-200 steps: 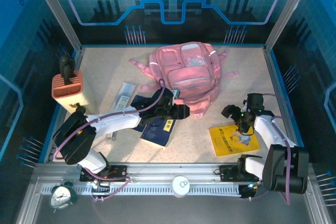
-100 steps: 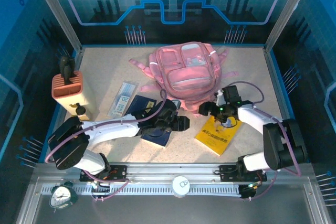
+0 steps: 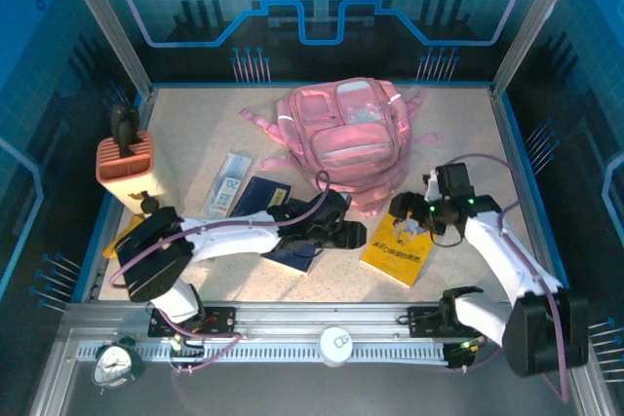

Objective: Pack the student bag

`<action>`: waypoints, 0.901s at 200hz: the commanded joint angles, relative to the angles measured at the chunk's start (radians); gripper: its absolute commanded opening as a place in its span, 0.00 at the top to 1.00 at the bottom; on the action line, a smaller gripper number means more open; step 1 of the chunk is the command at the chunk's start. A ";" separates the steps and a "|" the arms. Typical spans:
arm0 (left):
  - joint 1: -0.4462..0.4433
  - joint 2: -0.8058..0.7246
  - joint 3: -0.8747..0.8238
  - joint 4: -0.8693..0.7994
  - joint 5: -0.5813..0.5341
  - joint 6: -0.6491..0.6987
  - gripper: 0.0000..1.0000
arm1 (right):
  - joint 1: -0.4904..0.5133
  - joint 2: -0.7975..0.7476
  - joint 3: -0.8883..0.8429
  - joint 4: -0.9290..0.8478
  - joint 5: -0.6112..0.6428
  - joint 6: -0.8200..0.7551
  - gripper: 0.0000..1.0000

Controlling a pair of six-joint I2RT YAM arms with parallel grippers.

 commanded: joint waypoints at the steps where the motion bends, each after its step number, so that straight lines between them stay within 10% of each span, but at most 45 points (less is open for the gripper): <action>1: -0.007 0.077 0.080 0.015 0.077 -0.001 0.43 | 0.001 -0.093 -0.048 -0.206 0.114 0.079 0.17; 89: -0.008 0.281 0.218 -0.017 0.094 0.040 0.47 | 0.077 -0.156 -0.180 -0.133 0.238 0.288 0.14; 180: -0.009 0.368 0.271 -0.056 0.083 0.054 0.62 | 0.038 -0.066 -0.216 0.017 0.069 0.242 0.16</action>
